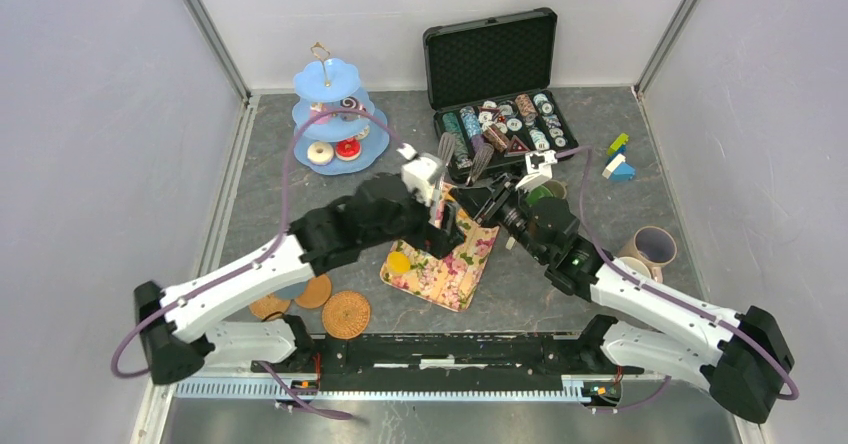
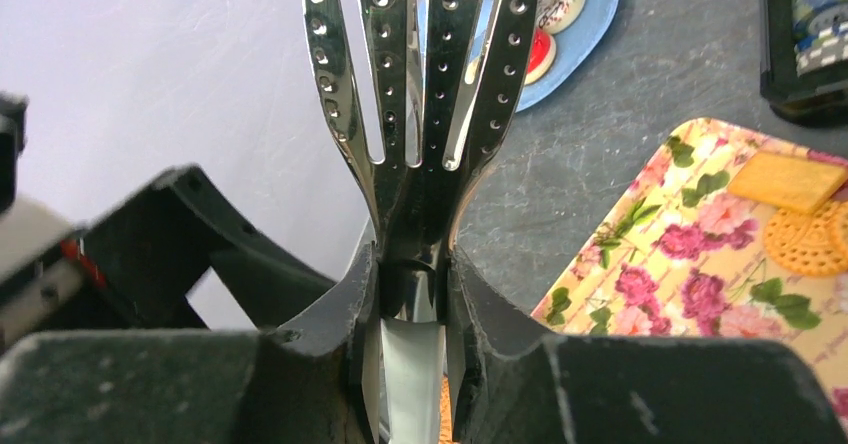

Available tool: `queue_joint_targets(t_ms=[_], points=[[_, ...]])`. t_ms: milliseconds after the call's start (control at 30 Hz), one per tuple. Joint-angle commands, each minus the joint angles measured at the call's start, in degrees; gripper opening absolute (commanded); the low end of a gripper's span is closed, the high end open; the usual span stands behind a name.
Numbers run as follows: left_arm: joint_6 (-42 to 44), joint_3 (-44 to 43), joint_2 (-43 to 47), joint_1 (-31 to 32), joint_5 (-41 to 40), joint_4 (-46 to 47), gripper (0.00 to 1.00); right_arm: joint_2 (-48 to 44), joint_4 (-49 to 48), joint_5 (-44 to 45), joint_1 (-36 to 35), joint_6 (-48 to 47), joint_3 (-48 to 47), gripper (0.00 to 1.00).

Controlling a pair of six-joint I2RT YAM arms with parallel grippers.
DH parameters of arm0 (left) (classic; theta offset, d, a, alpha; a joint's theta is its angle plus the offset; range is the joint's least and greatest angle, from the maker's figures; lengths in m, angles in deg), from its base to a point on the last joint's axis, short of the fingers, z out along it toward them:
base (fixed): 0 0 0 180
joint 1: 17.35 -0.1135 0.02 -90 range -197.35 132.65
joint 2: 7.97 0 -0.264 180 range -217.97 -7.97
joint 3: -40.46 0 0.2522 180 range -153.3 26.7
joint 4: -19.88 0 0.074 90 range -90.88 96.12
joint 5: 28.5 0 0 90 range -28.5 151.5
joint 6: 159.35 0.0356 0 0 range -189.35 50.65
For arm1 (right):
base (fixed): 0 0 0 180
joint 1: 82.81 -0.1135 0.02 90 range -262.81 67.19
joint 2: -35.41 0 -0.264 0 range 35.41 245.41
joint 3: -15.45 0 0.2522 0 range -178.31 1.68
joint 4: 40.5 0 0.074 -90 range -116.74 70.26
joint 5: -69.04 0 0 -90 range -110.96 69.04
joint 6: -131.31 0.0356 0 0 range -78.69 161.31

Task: Serve the afternoon tea
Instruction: Pick up the clamp from the tray.

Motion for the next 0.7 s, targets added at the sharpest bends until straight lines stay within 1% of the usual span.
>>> queue_joint_targets(t_ms=[0,100,200,300,333,467,567,667], points=[[9.9,-5.5,-4.8,8.6,-19.5,-1.0,1.0,0.8,-4.1,0.1,-0.1,7.8,-1.5,0.0],[8.9,-6.4,-6.7,9.2,-26.5,-1.3,1.0,0.5,-5.1,0.1,-0.1,8.9,-1.0,0.0],[9.1,-5.2,-6.5,9.4,-27.1,1.3,0.99,-0.6,-5.2,0.6,-0.1,9.8,-0.3,0.0],[8.7,-5.6,-6.5,9.5,-29.2,1.6,0.91,-1.3,-6.1,1.0,-0.1,10.3,0.5,0.0],[8.7,-5.6,-5.7,9.5,-28.9,1.9,0.91,-1.4,-6.2,1.1,-0.1,10.3,0.7,0.0],[8.4,-4.8,-1.4,9.5,-24.5,3.3,0.98,-2.3,-5.8,1.4,-0.1,10.2,1.5,0.0],[7.3,-4.1,0.7,9.5,-26.0,2.2,1.0,-2.9,-6.7,1.2,-0.1,10.2,2.2,0.0],[7.4,-3.5,0.0,9.5,-27.6,1.6,1.0,-3.0,-8.4,1.0,-0.1,10.8,3.3,0.0]])
